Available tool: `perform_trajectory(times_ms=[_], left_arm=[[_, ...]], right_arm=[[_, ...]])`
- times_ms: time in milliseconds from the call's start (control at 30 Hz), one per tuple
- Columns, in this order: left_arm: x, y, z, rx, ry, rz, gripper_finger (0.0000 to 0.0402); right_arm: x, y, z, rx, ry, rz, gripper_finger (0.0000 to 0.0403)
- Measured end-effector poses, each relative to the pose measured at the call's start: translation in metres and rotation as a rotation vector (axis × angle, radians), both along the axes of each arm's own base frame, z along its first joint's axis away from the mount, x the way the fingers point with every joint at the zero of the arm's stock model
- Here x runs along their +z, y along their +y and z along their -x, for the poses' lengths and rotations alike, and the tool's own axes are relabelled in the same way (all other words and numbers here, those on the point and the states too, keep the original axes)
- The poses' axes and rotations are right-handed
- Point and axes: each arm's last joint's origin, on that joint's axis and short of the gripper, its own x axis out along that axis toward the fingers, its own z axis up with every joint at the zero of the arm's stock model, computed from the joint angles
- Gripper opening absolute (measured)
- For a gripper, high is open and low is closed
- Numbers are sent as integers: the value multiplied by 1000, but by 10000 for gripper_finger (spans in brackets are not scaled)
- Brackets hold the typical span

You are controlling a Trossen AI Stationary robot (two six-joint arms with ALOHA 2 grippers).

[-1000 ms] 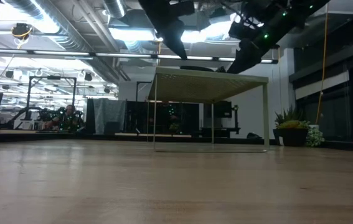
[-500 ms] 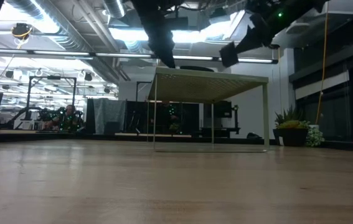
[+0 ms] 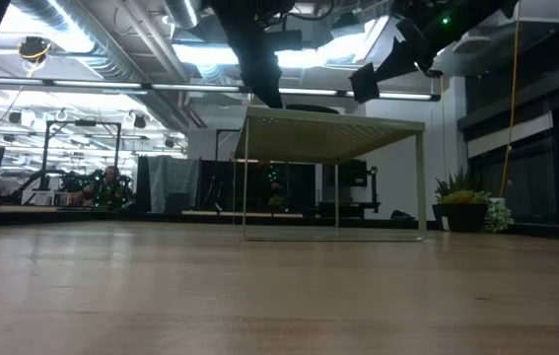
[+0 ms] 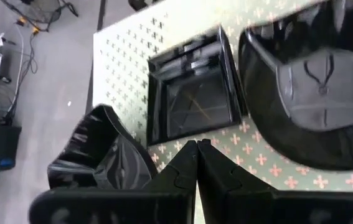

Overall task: Pick & Place Mini shaped plates
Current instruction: Stack the black square plate on top of the black square plates on the shelf

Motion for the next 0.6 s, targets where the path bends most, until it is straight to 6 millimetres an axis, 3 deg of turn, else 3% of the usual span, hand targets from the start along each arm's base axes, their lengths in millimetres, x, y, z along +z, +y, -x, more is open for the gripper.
perform_trajectory(times_ms=[600], left_arm=[[6, 3, -3, 7, -54, -46, 4]], right_arm=[[2, 0, -1, 0, -32, -9, 2]])
